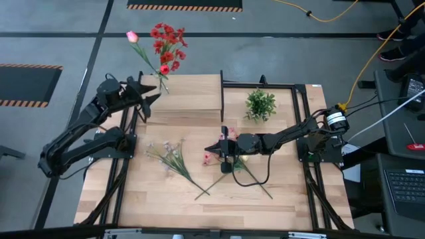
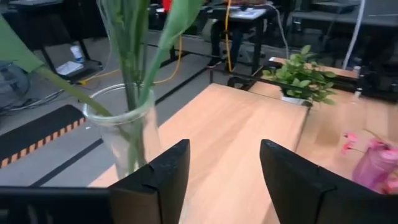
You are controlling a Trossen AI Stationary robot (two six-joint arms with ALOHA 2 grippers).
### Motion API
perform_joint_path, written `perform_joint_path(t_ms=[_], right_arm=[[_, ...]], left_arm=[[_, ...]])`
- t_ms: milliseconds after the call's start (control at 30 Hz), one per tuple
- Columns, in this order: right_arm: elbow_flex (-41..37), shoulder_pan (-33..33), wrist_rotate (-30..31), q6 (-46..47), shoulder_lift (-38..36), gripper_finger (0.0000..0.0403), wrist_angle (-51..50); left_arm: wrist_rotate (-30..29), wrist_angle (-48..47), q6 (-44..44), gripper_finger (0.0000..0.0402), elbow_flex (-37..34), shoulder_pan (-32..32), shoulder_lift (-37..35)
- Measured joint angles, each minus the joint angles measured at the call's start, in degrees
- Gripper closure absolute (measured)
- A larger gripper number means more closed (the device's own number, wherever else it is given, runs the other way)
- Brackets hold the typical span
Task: Pick and place flowers into a vace then onto a shelf
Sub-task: Put the pink flowers into the violet vase
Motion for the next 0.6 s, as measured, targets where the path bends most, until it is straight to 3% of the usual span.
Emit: perform_joint_path(t_ms=[300,600], right_arm=[[0.0,0.0,0.0,2.5,0.0,0.0398,0.0],[0.0,0.1,0.0,2.3,0.0,0.0398,0.0]], left_arm=[[6.2,-1.3,-2.1,0.0292,0.0,-7.4,-3.6],[6.7,-1.3,-0.6,0.0381,0.0,-17.8,-2.2]])
